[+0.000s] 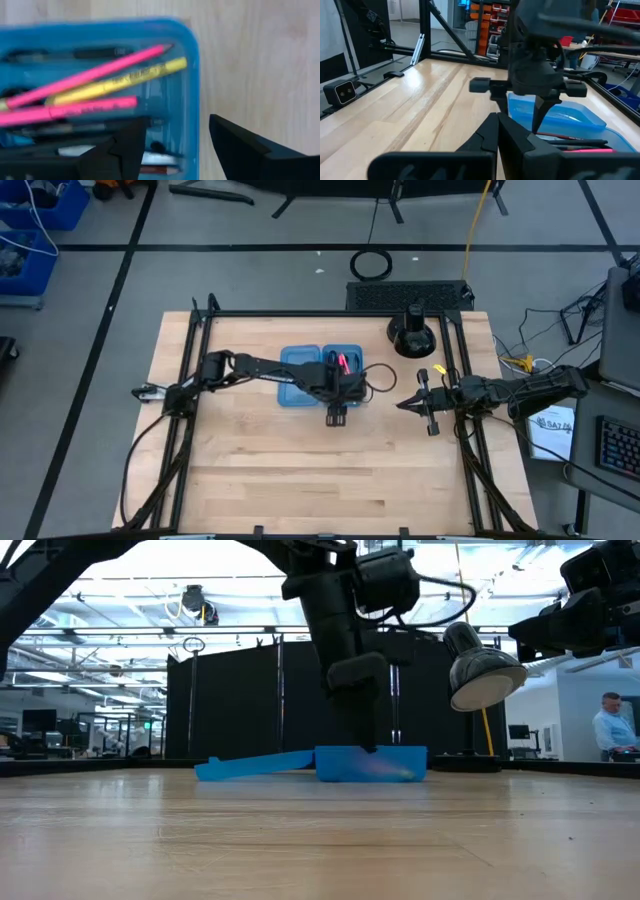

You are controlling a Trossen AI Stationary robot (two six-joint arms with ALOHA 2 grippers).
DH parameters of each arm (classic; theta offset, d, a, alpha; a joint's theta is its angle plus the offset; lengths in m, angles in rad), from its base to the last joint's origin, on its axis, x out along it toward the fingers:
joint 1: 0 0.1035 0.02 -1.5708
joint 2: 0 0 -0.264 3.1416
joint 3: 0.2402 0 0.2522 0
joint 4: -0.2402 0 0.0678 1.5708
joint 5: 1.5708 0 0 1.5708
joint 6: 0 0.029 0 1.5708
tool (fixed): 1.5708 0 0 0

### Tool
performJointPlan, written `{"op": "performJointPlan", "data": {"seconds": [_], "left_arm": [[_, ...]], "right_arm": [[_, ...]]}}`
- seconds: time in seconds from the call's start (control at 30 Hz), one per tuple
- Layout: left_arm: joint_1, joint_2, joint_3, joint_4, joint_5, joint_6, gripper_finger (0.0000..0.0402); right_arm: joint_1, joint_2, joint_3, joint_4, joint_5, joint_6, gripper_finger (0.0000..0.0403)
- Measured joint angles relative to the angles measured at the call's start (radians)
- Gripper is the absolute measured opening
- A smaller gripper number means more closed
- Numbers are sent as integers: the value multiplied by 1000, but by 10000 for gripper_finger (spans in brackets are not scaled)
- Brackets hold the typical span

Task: Pick & place school supplies into a supply box
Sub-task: Adjust the supply box on the table

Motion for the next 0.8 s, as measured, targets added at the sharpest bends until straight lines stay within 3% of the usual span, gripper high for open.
{"op": "performJointPlan", "data": {"seconds": [0.2, 0.63, 0.8], "left_arm": [[16, 2, -2, -10, 64, -17, 178], [0, 88, 0, 15, 47, -76, 111], [-2, 86, 0, 14, 101, -178, 49]], "right_arm": [[0, 0, 0, 0, 0, 0, 0], [0, 4, -1, 7, -2, -1, 0], [0, 3, -2, 9, -1, -2, 0]]}}
